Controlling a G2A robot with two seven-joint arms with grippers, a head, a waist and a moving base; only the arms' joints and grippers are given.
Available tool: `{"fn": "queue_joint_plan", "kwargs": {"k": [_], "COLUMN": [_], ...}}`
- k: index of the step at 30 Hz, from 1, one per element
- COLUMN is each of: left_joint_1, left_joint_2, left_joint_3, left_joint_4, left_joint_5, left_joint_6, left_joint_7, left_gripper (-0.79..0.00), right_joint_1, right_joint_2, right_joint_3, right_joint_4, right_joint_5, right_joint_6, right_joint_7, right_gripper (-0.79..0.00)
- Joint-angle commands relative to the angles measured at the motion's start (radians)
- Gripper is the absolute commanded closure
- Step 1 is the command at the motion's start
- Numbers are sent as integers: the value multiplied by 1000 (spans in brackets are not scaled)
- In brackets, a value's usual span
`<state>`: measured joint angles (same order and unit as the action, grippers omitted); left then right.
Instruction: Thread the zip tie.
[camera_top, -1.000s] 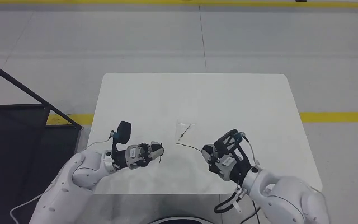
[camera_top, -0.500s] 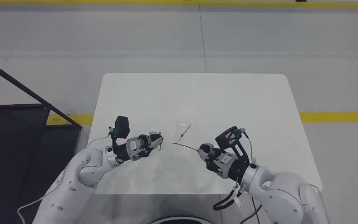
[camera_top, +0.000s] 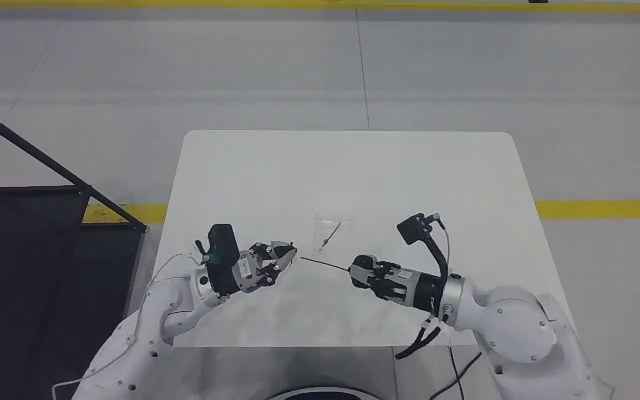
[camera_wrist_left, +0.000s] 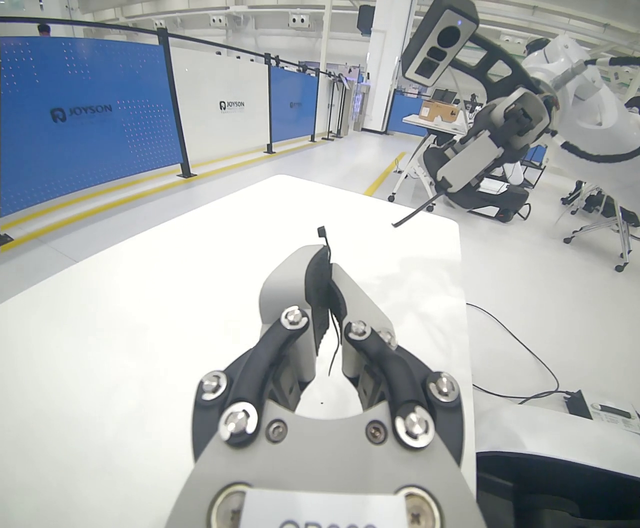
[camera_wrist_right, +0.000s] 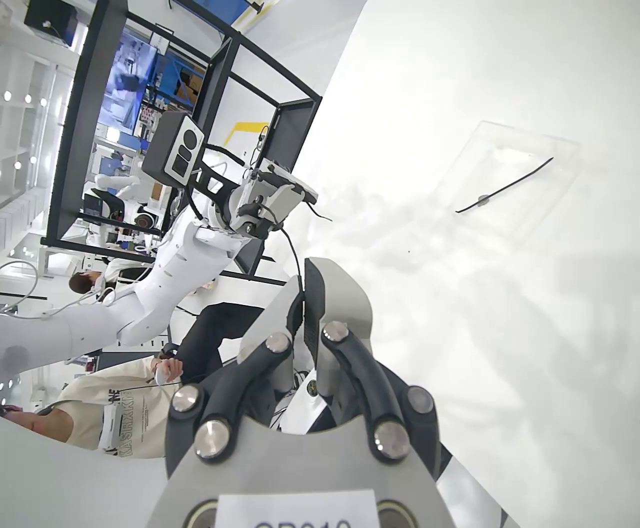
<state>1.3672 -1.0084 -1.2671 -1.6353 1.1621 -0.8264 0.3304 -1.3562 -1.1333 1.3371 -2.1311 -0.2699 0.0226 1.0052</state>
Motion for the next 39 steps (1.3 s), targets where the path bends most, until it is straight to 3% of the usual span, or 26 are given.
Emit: {"fn": "queue_joint_plan", "kwargs": {"k": [1, 7, 28, 39], "left_joint_1": [0, 0, 3, 3], "left_joint_2": [0, 0, -3, -3], "left_joint_3": [0, 0, 6, 6], "left_joint_4": [0, 0, -13, -13], "left_joint_5": [0, 0, -4, -4], "left_joint_6": [0, 0, 25, 25], "left_joint_7": [0, 0, -14, -14], "left_gripper": [0, 0, 0, 0], "right_joint_1": [0, -7, 52, 53], "right_joint_2": [0, 0, -2, 0], "right_joint_3": [0, -6, -73, -91], "right_joint_4": [0, 2, 24, 9], "right_joint_5": [0, 8, 73, 79], "right_joint_6": [0, -4, 230, 262], "right_joint_7": [0, -8, -63, -103], "right_gripper": [0, 0, 0, 0]}}
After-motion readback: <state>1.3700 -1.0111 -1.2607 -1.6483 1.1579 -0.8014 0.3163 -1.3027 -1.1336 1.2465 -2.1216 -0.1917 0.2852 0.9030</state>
